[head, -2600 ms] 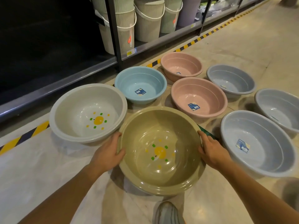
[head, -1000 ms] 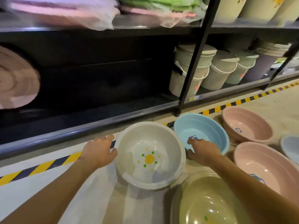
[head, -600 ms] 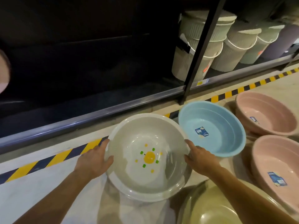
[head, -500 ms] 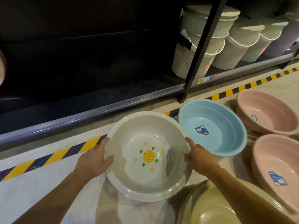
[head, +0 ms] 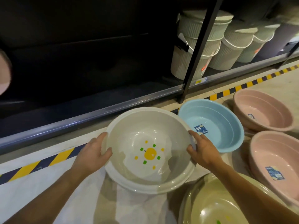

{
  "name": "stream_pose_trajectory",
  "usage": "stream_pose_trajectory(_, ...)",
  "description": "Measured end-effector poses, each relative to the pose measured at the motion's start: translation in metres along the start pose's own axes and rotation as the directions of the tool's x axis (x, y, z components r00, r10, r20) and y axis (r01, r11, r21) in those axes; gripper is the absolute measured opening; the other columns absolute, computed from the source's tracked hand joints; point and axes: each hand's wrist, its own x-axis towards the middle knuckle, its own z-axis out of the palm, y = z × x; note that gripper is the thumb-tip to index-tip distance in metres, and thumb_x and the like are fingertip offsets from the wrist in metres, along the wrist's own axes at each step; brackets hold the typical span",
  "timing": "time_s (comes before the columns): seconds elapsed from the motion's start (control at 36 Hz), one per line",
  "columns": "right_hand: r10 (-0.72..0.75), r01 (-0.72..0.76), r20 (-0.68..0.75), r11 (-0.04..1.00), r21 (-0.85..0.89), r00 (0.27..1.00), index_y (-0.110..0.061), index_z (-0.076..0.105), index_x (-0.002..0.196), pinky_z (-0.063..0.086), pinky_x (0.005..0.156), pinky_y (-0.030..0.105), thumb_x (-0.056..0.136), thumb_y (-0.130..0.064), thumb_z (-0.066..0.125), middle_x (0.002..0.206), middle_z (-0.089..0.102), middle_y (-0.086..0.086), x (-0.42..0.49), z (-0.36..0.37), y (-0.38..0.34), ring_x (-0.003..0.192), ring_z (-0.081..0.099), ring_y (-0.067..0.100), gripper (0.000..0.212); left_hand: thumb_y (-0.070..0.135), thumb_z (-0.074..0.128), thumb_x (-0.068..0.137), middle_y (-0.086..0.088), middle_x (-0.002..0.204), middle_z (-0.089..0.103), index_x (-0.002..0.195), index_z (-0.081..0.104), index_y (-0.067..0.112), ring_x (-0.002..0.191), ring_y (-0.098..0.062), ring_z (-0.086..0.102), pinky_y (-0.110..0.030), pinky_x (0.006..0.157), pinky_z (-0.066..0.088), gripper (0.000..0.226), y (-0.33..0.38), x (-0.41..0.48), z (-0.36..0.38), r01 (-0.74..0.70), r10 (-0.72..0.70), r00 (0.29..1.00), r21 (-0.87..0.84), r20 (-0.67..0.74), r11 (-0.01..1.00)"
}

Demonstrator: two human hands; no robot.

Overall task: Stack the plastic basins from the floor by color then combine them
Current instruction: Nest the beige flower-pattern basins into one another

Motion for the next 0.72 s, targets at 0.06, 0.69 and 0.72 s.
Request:
stream_pose_trajectory(0.06,-0.003,0.003,-0.005,1.000,0.015,1.000,-0.033,0.032,0.153,0.054,0.098,0.049,0.096,-0.042,0.054,0.131,0.053,0.004,-0.009,-0.015,-0.007,0.105,0.060,0.023,0.062,0.036,0.062,0.090,0.002,0.113,0.060,0.142,0.041,0.032,0.095,-0.018,0.053,-0.035,0.082,0.045,0.056,0.007,-0.006,-0.015,-0.029,0.027,0.998,-0.023,-0.052,0.999)
stream_pose_trajectory(0.69,-0.060,0.073,-0.291,0.997,0.034,0.955,-0.024,0.046,0.148,0.051,0.099,0.049,0.082,-0.047,0.051,0.130,0.062,0.006,-0.231,-0.207,-0.058,0.111,0.060,0.027,0.070,0.036,0.058,0.088,0.015,0.087,0.057,0.137,0.042,0.032,0.077,-0.006,0.057,-0.027,0.062,0.042,0.052,0.109,-0.149,-0.182,-0.301,0.285,0.940,-0.062,-0.188,0.952)
stream_pose_trajectory(0.72,-0.047,0.063,-0.298,0.997,0.043,0.953,-0.026,0.045,0.147,0.051,0.099,0.051,0.080,-0.050,0.051,0.130,0.063,0.006,-0.243,-0.212,-0.053,0.110,0.061,0.027,0.072,0.036,0.057,0.088,0.015,0.088,0.057,0.137,0.042,0.031,0.076,-0.006,0.058,-0.026,0.060,0.041,0.052,0.114,-0.157,-0.183,-0.315,0.299,0.937,-0.063,-0.182,0.947)
